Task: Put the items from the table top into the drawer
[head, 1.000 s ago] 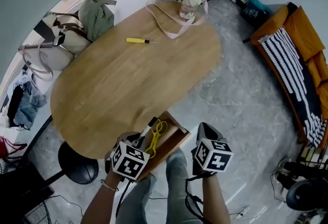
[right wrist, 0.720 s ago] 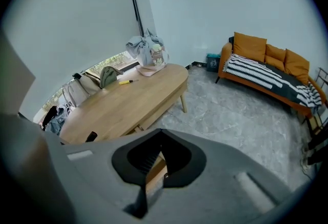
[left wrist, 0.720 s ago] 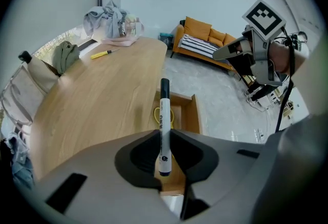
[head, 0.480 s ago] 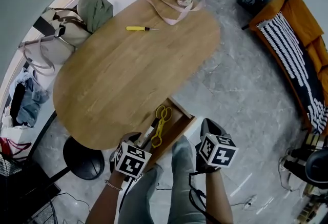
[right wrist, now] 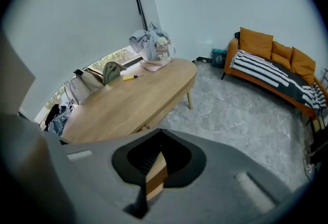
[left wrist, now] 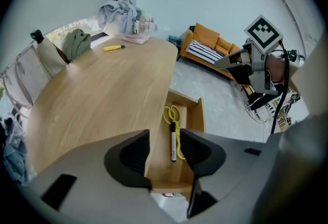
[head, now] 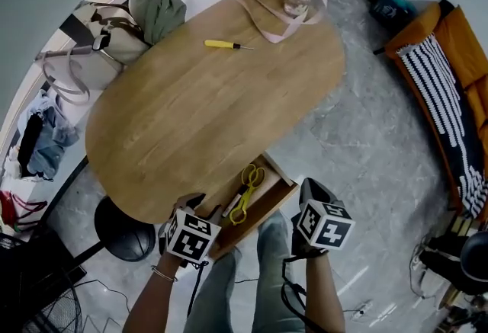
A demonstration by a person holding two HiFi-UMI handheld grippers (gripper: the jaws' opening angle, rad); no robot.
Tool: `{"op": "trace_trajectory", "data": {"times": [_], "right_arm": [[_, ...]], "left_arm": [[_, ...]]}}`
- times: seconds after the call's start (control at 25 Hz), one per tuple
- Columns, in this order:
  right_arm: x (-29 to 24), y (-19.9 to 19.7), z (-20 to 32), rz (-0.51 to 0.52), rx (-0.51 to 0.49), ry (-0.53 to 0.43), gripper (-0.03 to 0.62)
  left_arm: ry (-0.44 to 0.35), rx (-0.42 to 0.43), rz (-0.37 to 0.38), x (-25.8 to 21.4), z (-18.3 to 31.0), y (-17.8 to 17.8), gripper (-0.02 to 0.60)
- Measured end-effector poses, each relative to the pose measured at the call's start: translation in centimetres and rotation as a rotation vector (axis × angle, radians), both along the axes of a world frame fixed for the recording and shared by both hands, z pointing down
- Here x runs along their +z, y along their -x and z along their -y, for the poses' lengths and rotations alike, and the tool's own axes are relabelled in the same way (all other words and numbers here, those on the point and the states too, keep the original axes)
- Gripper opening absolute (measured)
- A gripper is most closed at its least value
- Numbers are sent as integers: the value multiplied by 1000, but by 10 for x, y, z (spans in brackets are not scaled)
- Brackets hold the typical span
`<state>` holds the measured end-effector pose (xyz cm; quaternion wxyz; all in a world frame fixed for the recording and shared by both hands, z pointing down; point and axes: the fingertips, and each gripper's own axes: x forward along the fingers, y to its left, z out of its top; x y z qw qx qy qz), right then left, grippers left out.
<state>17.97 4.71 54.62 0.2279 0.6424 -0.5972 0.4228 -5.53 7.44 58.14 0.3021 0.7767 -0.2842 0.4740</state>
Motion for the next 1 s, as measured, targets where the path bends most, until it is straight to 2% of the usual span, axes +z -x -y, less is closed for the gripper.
{"op": "trace_trajectory", "data": {"times": [0.36,0.64,0.84,1.0], "right_arm": [[8,-12,75,3,-78,24,5],[8,-30,136,-11,-159,36,5],[0,-37,178,-4,-198,21,5],[1,-41,204,15,-223,7,6]], "left_arm": [[-62,-3,49,-5,86,-9,184],[-126,-40,77,-8,170,-23,184],[-154,4,109,-2,215,-35,184],[-169,80,152,8,247,-44,184]]}}
